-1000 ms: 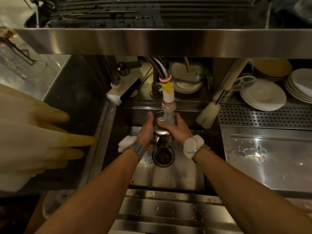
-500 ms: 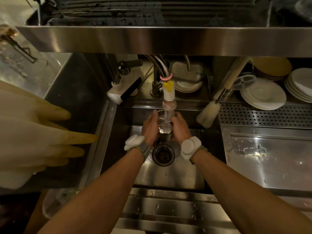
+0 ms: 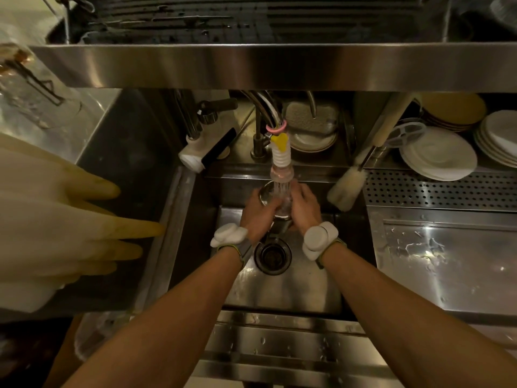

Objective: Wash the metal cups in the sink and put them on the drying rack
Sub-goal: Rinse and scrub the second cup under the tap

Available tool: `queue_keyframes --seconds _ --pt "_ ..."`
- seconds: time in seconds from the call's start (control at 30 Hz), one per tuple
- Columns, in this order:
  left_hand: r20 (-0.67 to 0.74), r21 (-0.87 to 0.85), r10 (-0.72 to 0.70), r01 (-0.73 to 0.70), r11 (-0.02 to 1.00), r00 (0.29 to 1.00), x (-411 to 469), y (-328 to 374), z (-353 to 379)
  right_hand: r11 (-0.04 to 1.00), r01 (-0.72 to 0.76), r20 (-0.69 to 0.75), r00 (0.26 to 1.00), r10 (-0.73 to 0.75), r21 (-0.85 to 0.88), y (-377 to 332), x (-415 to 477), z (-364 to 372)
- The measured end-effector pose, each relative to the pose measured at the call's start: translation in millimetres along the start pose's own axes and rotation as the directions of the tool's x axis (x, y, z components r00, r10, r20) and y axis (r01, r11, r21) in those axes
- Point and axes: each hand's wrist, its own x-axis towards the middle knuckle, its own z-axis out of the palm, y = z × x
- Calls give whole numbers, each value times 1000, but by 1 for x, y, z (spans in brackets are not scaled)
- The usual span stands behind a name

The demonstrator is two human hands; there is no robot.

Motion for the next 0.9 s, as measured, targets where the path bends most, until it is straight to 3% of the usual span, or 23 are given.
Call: queue_keyframes --seconds 0.07,0.17,0.27,0.33,0.4,0.53,0.67,0.8,0.9 --pt "13 -22 1 -1 1000 1000 -1 -3 -1 1000 -13 17 1000 13 -6 2 2 -1" --pt "-117 -116 -42 29 993 992 0 0 1 999 27 97 995 -24 -30 -1 -3 -2" --pt "-161 -132 -167 146 980 973 3 7 1 997 62 212 976 -50 -52 -3 -5 -5" --pt "-123 -190 -234 209 959 964 12 3 -3 993 94 271 960 -72 -67 -1 -5 -8" --pt "-57 -351 -277 240 905 959 20 -3 -7 988 119 284 955 -86 -101 -1 -2 -7" --pt "61 -520 -265 257 815 962 14 -1 -13 960 169 203 971 -124 -222 7 9 -2" --pt "98 -425 -150 178 888 984 12 -1 -13 947 198 204 968 -148 -254 10 6 -2" --pt "74 -305 -141 157 939 987 9 -2 -14 918 232 183 966 -181 -322 9 4 -3" --pt "-75 -240 -172 149 959 982 10 -3 -18 889 230 159 971 -180 -397 9 8 -10"
